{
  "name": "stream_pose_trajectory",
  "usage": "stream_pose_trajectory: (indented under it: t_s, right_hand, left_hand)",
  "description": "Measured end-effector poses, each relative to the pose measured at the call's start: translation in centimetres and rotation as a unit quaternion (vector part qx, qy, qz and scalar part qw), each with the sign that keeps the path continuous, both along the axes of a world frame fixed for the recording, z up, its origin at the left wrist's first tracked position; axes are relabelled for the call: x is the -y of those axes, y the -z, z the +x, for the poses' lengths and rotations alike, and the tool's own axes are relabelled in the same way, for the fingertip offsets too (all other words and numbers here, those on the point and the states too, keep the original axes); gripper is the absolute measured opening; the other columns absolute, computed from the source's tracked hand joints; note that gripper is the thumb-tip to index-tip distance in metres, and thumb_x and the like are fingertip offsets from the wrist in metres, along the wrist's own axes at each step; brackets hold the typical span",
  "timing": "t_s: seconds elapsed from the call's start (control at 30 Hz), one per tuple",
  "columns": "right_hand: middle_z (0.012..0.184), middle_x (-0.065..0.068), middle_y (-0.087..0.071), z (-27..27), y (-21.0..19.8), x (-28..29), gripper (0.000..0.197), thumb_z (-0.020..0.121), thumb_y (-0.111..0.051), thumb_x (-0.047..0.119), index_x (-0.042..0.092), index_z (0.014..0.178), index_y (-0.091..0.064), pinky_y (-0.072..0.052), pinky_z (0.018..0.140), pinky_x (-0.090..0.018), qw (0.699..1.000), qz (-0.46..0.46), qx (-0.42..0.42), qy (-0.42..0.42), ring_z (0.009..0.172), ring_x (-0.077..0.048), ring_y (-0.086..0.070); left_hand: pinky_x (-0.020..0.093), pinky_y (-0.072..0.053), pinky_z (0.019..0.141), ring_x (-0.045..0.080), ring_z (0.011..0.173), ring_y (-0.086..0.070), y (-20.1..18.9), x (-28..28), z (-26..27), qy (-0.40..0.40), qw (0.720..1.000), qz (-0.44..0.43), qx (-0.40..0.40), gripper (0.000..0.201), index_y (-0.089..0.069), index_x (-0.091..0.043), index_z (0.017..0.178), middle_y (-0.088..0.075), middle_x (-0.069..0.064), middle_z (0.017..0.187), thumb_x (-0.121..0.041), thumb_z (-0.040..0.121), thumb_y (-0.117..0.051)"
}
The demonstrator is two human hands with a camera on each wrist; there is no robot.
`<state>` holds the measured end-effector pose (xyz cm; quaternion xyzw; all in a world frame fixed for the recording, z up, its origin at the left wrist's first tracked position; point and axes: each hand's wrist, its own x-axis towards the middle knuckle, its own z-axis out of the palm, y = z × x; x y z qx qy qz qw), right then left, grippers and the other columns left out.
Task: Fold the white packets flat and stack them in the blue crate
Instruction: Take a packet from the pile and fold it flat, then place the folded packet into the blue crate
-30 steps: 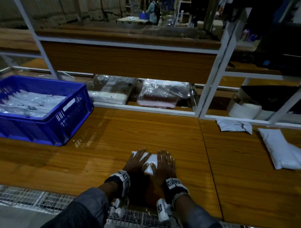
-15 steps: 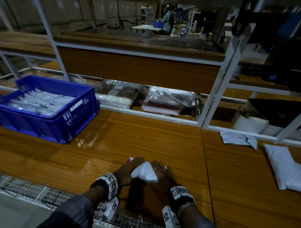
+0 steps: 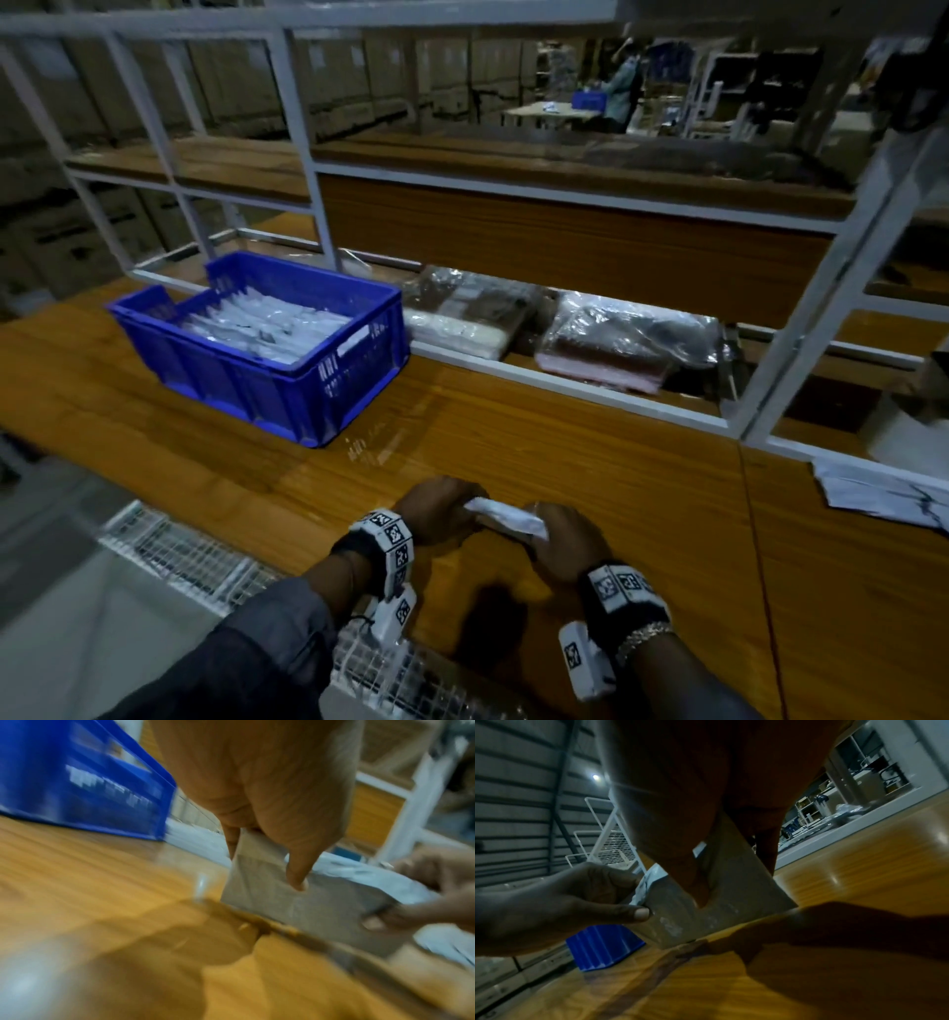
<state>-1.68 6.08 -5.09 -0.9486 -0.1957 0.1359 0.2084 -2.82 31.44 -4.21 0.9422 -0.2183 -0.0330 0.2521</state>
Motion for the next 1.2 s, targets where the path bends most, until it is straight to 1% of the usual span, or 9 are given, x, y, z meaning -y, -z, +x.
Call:
stream_pose_trajectory:
  t_s: [0.2,0.37,0.5,0.57,0.7,0.93,1.03,1.1,1.2]
  right_hand:
    - [0.141,-0.004,-0.058,1.0,-4.0,-8.1,0.047,0.096,-0.057,0.036,0.021,0.141,-0.052,-0.049,0.097,-0.034,0.999,0.046,-0.003,-0.028,0.124,-0.025,-0.057]
    - [0.125,-0.004,-0.064,0.9,-9.7,-17.2,0.040,0.088,-0.066,0.040,0.023,0.124,-0.060,-0.048,0.090,-0.033,0.995,0.080,0.011,-0.064,0.114,-0.025,-0.060]
    - [0.115,0.001,-0.065,2.2,-13.5,-26.1,0.029,0.082,-0.067,0.046,0.032,0.105,-0.056,-0.045,0.080,-0.030,0.986,0.109,0.025,-0.126,0.103,-0.016,-0.060]
    - [0.120,0.002,-0.067,3.0,-15.5,-30.6,0.044,0.080,-0.064,0.053,0.026,0.116,-0.063,-0.047,0.085,-0.029,0.978,0.124,0.068,-0.151,0.112,-0.017,-0.062]
    - [0.140,0.007,-0.056,4.0,-19.2,-38.1,0.058,0.088,-0.062,0.058,0.029,0.138,-0.054,-0.042,0.104,-0.032,0.970,0.095,0.127,-0.183,0.132,-0.017,-0.049]
    - [0.129,0.001,-0.066,7.2,-23.6,-46.5,0.045,0.091,-0.064,0.051,0.024,0.127,-0.063,-0.047,0.089,-0.034,0.954,0.097,0.208,-0.192,0.120,-0.023,-0.058]
    - [0.124,0.001,-0.066,10.4,-23.7,-49.1,0.045,0.089,-0.066,0.052,0.025,0.125,-0.063,-0.037,0.075,-0.031,0.956,0.089,0.207,-0.186,0.115,-0.023,-0.058]
    - [0.115,0.003,-0.067,13.1,-23.2,-50.9,0.040,0.085,-0.069,0.053,0.029,0.116,-0.065,-0.036,0.071,-0.031,0.958,0.098,0.191,-0.190,0.107,-0.022,-0.060]
    - [0.108,0.002,-0.066,17.2,-22.6,-53.2,0.029,0.077,-0.071,0.051,0.034,0.099,-0.063,-0.047,0.075,-0.035,0.964,0.094,0.156,-0.195,0.102,-0.022,-0.061]
  left_hand:
    - [0.014,-0.044,0.067,-0.002,0.083,-0.064,-4.3,-9.6,0.0,-0.070,0.996,-0.057,0.021,0.020,-0.077,-0.018,0.105,-0.072,-0.011,0.095,-0.022,0.086,-0.077]
    - [0.034,-0.056,0.071,0.003,0.084,-0.071,-9.2,-19.3,-1.0,-0.117,0.989,-0.088,0.021,0.026,-0.078,-0.019,0.096,-0.077,-0.006,0.086,-0.031,0.073,-0.082]
    - [0.041,-0.058,0.075,0.012,0.086,-0.074,-13.6,-28.7,-1.7,-0.112,0.989,-0.100,0.012,0.021,-0.078,-0.020,0.092,-0.078,-0.005,0.086,-0.028,0.074,-0.086]
    - [0.042,-0.058,0.076,0.014,0.086,-0.074,-15.7,-33.4,-2.0,-0.125,0.986,-0.100,0.037,0.019,-0.078,-0.019,0.091,-0.078,-0.004,0.086,-0.026,0.075,-0.087]
    - [0.044,-0.058,0.077,0.011,0.087,-0.074,-18.6,-40.8,-2.3,-0.145,0.983,-0.086,0.070,0.019,-0.078,-0.021,0.092,-0.078,-0.007,0.087,-0.029,0.076,-0.085]
    - [0.037,-0.056,0.075,0.006,0.084,-0.070,-22.7,-48.4,1.4,-0.178,0.971,-0.049,0.150,0.022,-0.077,-0.023,0.094,-0.076,-0.010,0.088,-0.032,0.075,-0.084]
    - [0.027,-0.054,0.069,0.005,0.079,-0.069,-23.1,-50.6,4.2,-0.186,0.971,-0.043,0.144,0.015,-0.077,-0.026,0.092,-0.075,-0.010,0.084,-0.023,0.079,-0.084]
    - [0.031,-0.056,0.069,0.007,0.078,-0.070,-23.0,-52.2,6.4,-0.186,0.972,-0.036,0.137,0.014,-0.077,-0.025,0.090,-0.075,-0.008,0.082,-0.019,0.080,-0.084]
    - [0.043,-0.057,0.071,0.018,0.079,-0.072,-22.7,-55.0,9.7,-0.179,0.976,-0.019,0.123,0.013,-0.078,-0.018,0.090,-0.076,-0.002,0.082,-0.025,0.079,-0.083]
